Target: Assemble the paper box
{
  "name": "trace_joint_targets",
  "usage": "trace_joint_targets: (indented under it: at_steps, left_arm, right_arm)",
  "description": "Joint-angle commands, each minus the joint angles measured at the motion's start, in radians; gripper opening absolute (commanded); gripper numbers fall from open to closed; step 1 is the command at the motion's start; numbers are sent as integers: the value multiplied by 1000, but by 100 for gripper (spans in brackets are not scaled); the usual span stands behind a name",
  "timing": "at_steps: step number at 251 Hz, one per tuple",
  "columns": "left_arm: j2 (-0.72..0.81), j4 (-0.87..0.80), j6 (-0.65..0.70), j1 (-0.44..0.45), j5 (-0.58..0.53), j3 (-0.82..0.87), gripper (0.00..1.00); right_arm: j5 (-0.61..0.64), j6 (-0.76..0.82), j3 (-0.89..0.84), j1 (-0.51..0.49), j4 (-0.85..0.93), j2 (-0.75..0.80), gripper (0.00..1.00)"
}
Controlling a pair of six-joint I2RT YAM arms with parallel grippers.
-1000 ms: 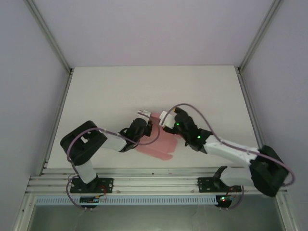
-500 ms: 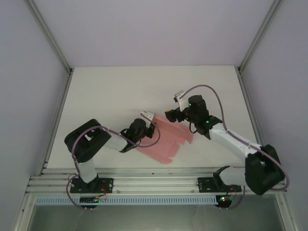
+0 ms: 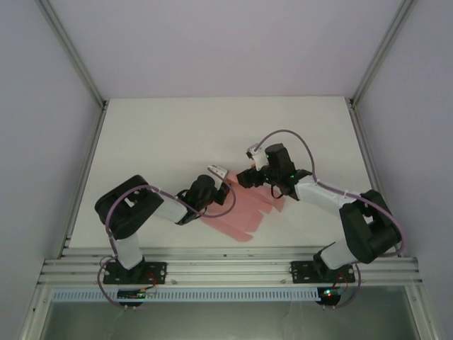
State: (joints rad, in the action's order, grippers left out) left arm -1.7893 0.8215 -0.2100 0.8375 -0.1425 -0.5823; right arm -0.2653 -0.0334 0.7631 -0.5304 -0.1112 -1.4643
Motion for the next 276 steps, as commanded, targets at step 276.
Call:
trace_joint_targets:
  at_steps: [276]
  left_arm:
    - [426,-524,-251,21,-323,-27,0]
  right_arm:
    - [386,-184,-123,-1,350,667,99]
